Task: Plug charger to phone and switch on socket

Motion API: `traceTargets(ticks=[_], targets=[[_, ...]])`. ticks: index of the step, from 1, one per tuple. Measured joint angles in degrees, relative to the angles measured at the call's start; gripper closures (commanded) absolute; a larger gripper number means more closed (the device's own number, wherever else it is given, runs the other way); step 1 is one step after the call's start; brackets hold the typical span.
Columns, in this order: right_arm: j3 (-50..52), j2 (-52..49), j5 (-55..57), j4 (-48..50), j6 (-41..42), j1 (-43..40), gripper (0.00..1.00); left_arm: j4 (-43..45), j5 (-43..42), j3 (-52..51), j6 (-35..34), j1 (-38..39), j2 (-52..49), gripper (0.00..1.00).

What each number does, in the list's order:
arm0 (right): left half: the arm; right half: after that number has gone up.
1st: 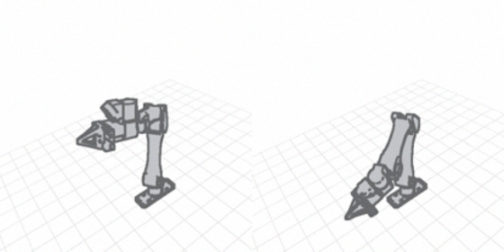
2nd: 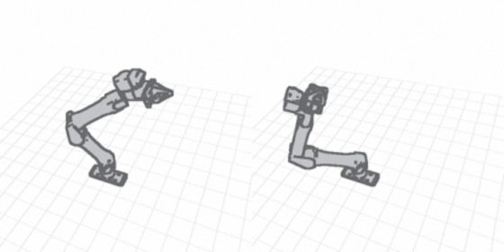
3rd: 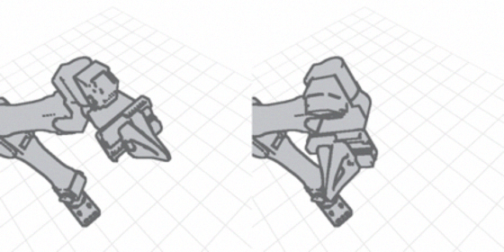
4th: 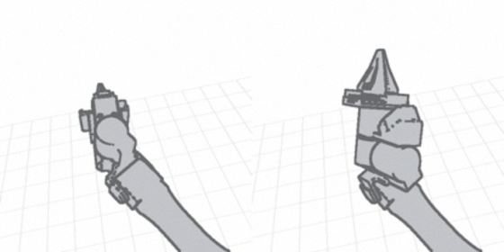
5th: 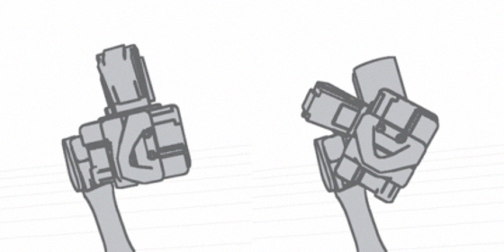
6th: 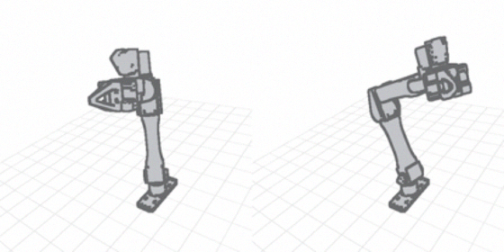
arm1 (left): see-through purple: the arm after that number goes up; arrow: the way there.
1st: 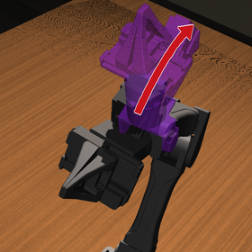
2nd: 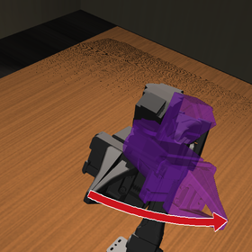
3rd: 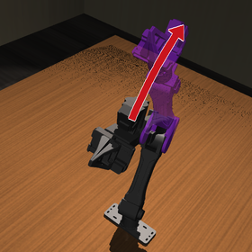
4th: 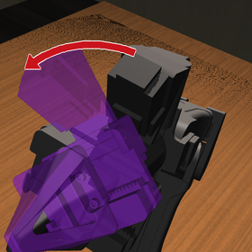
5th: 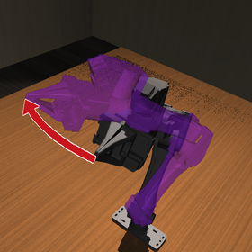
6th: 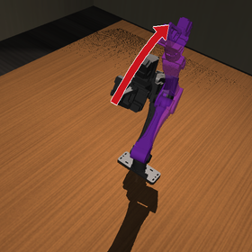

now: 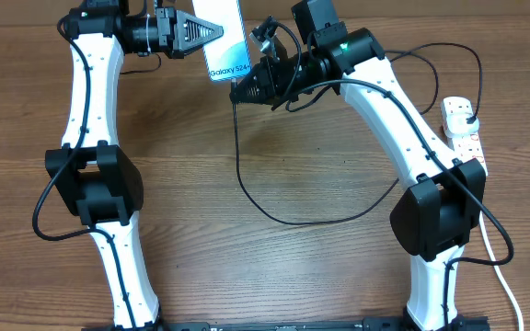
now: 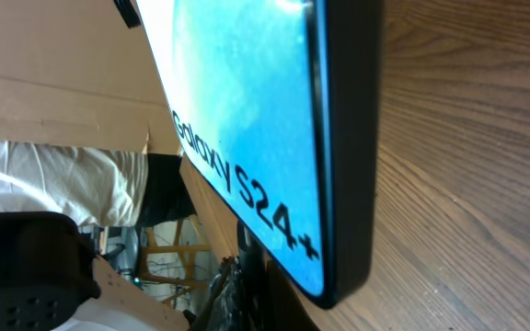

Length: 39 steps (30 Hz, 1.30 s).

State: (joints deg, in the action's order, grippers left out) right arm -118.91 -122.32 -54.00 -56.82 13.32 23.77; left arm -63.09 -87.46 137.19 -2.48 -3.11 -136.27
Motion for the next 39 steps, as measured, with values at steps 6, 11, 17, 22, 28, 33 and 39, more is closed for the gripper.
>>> traceTargets(ticks=[6,11,17,22,28,33,39], targets=[[0.0,0.0,-0.7,0.3,1.2,0.0,0.96,0.1,0.0,0.0,-0.5,0.0,0.0,0.96],[0.0,0.0,-2.1,0.7,1.6,0.0,0.96,0.1,-0.5,0.0,-0.6,0.0,0.0,0.96],[0.0,0.0,-3.3,0.7,1.7,0.0,0.96,0.0,-1.0,0.0,-0.6,0.0,0.0,0.96],[0.0,0.0,-4.1,0.7,1.7,0.0,0.96,0.0,-1.3,0.0,-0.6,0.0,0.0,0.96],[0.0,0.0,-4.7,0.7,1.7,0.0,0.96,-0.1,-1.2,0.0,-0.6,0.1,0.0,0.96],[0.0,0.0,-3.9,0.2,1.7,-0.1,0.96,-0.1,-1.0,0.0,-0.6,0.4,0.0,0.96],[0.0,0.0,-2.8,-1.5,1.6,-0.1,0.96,1.2,-0.6,0.0,-0.7,0.5,0.0,0.96]])
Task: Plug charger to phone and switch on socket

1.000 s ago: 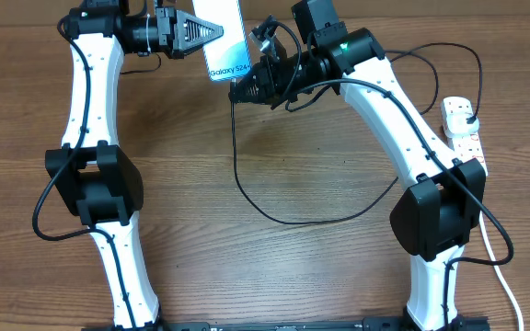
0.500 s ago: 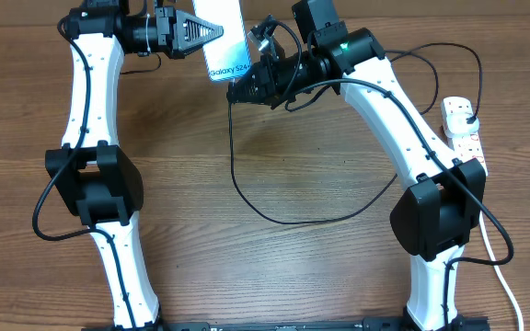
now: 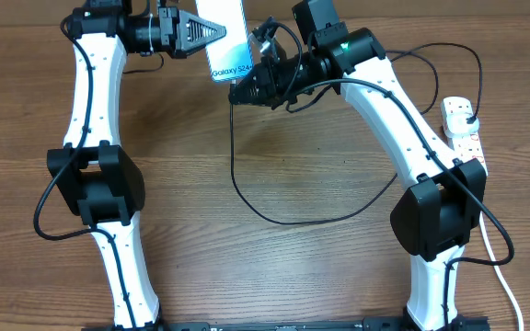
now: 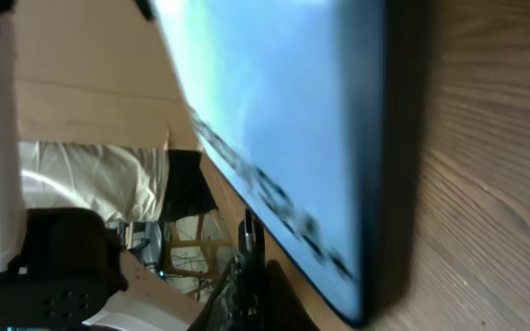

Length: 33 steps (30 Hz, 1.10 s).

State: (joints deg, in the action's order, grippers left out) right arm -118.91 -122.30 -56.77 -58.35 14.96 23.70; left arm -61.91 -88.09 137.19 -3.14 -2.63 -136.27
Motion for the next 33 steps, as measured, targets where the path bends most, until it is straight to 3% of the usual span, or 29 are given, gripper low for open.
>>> traceTargets(ticks=[4,11,15,23,33], targets=[[0.0,0.0,1.7,-5.8,-2.1,0.0,0.96,0.2,2.9,0.0,-1.1,-0.1,0.0,0.96],[-0.1,0.0,6.4,-26.9,-14.5,0.5,0.96,-7.8,23.2,0.0,-3.0,-0.9,0.0,0.96],[0.0,0.0,12.6,-32.7,-18.4,2.7,0.96,-10.8,30.6,0.0,-2.9,-1.0,0.0,0.96],[4.7,0.0,29.6,-28.7,-9.2,9.7,0.96,-14.0,38.2,0.0,-2.9,-1.1,0.0,0.96],[26.7,0.0,35.6,-16.7,-1.2,11.6,0.96,-16.3,42.8,0.0,-2.8,-1.1,0.0,0.96]])
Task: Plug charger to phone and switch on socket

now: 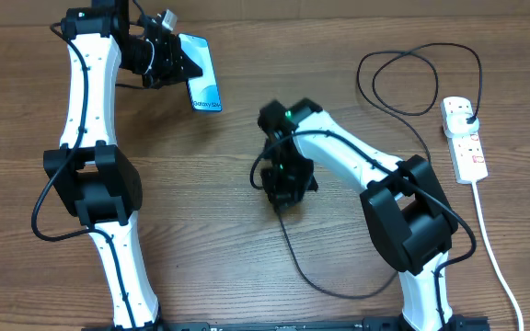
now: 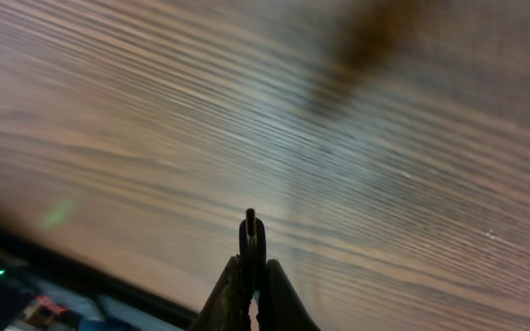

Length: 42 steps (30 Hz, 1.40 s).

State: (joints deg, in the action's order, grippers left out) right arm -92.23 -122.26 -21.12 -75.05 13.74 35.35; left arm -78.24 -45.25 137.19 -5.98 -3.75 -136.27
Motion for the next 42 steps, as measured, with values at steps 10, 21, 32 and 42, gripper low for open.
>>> traceTargets(ticks=[10,21,32,42], targets=[[11.2,0.9,-0.9,3.0,1.5,0.2,0.29,0.0,0.3,0.0,0.0,0.0,0.0,0.96],[2.0,0.9,11.8,-5.6,5.6,0.2,0.25,0.0,0.3,0.0,0.1,0.0,0.0,0.96],[0.9,0.9,24.2,-6.0,13.0,13.5,0.27,0.0,0.3,0.0,0.1,0.0,0.0,0.96],[1.5,0.9,33.8,-0.7,21.3,23.8,0.60,0.0,0.3,0.0,0.1,0.0,0.0,0.96]])
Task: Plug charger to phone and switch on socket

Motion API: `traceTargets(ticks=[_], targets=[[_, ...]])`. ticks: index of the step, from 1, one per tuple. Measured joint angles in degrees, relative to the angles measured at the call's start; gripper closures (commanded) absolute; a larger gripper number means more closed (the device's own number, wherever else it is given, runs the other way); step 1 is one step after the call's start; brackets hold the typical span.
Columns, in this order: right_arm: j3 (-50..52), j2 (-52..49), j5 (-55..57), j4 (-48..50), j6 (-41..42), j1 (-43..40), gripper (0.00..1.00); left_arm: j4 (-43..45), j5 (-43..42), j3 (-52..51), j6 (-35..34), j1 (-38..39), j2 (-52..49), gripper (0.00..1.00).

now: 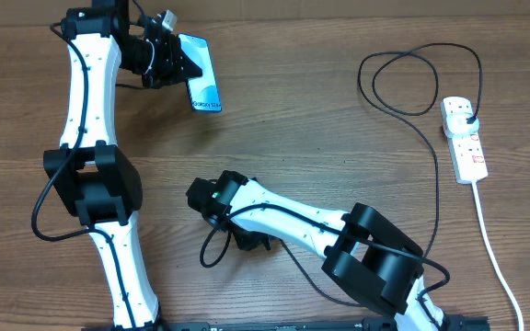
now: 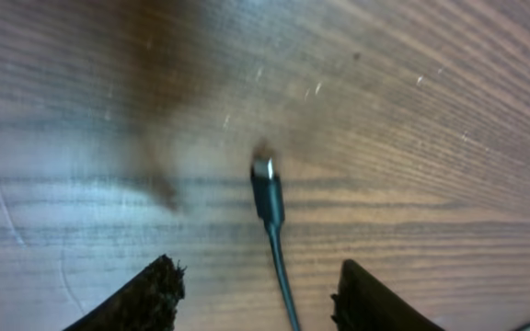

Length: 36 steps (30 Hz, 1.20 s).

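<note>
At the far left of the overhead view my left gripper [image 1: 178, 64] is shut on the phone [image 1: 205, 85], a blue-screened Galaxy held above the table. The charger cable [image 1: 435, 184] runs from the white power strip [image 1: 465, 140] across the table to my right arm. Its plug end [image 2: 263, 176] lies loose on the wood. My right gripper [image 2: 260, 299] hangs just above it, open, with the cable passing between the fingers [image 2: 145, 294] and touching neither. In the overhead view that gripper [image 1: 245, 241] is tucked low under its own arm.
The power strip lies at the right edge with the charger's adapter [image 1: 458, 112] plugged into its far socket. A white lead [image 1: 495, 257] runs from it toward the front. The cable loops [image 1: 412, 78] at the back right.
My right gripper was shut on the plug over the table's middle; it is now nearer the front left, open, with the plug lying on the wood. The left arm and phone have not moved.
At first both grippers were at the far edge, the left holding the phone and the right holding the plug at the phone's lower end. Then the phone was held further left and the right gripper carried the plug over mid-table. Now the plug lies released on the table.
</note>
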State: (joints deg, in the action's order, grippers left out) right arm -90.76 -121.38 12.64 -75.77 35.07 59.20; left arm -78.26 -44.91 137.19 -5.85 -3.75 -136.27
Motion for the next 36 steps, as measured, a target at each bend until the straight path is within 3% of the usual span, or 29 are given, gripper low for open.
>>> traceTargets(ticks=[8,15,21,36], targets=[[5.9,0.0,1.3,2.6,0.2,-0.2,0.72,0.0,0.0,0.0,0.0,0.0,0.0,0.96],[7.2,0.3,1.1,5.7,-3.7,-0.2,0.75,0.0,0.0,0.0,0.0,0.0,0.0,0.96],[9.0,1.6,0.4,7.9,-5.3,-0.7,0.90,0.0,0.0,0.0,0.0,0.0,0.0,0.96],[9.4,2.1,-2.0,10.4,-13.2,-2.7,0.89,-0.2,0.0,0.0,0.0,0.0,0.0,0.96]])
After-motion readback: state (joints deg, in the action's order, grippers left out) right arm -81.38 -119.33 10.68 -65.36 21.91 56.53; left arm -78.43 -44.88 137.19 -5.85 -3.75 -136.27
